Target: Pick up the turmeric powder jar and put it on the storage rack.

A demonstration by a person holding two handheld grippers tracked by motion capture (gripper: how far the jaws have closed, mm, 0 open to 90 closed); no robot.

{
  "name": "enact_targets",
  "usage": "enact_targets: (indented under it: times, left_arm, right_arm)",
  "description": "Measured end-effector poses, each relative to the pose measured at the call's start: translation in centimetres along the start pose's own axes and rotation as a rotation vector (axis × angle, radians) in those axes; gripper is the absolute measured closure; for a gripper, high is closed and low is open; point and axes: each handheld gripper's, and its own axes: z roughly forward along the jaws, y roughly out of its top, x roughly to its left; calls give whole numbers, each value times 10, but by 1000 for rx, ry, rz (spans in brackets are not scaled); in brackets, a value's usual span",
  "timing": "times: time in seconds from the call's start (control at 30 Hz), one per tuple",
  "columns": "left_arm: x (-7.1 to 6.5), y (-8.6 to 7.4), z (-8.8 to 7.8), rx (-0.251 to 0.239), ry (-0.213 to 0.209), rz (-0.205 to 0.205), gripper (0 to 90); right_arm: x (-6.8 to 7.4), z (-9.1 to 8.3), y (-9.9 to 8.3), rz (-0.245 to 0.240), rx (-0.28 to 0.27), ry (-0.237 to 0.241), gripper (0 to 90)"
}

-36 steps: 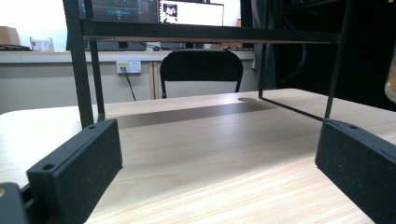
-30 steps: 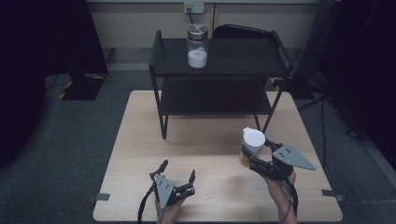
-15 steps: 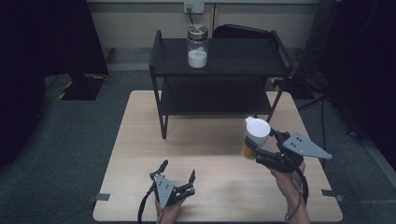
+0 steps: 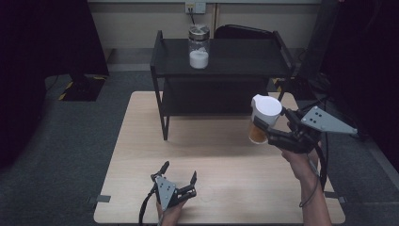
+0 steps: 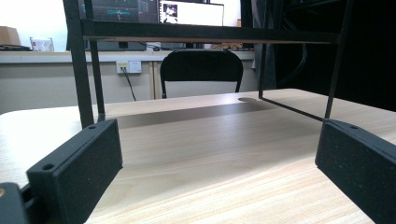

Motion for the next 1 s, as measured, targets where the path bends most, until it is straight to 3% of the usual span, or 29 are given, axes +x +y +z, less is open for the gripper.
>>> enact_targets:
  times: [0.47,0.5,0.53,0.6,0.8,1.0]
  left_arm:
    - [0,0,0,0,0,0,0]
    - [0,0,0,0,0,0,0]
    - [0,0,0,0,0,0,0]
    - [0,0,0,0,1,0,0]
    - [0,0,0,0,2,-1,2]
    - [0,0,0,-1,2,0,0]
  right_arm:
    - [-27,26,44,13,-60,4,306]
    - [-25,27,50,63,-50,1,306]
    - [-30,32,52,12,-70,1,306]
    - [-35,39,59,12,-79,3,306]
    - [-42,62,68,34,-117,-26,306]
    - [-44,84,80,30,-102,-78,306]
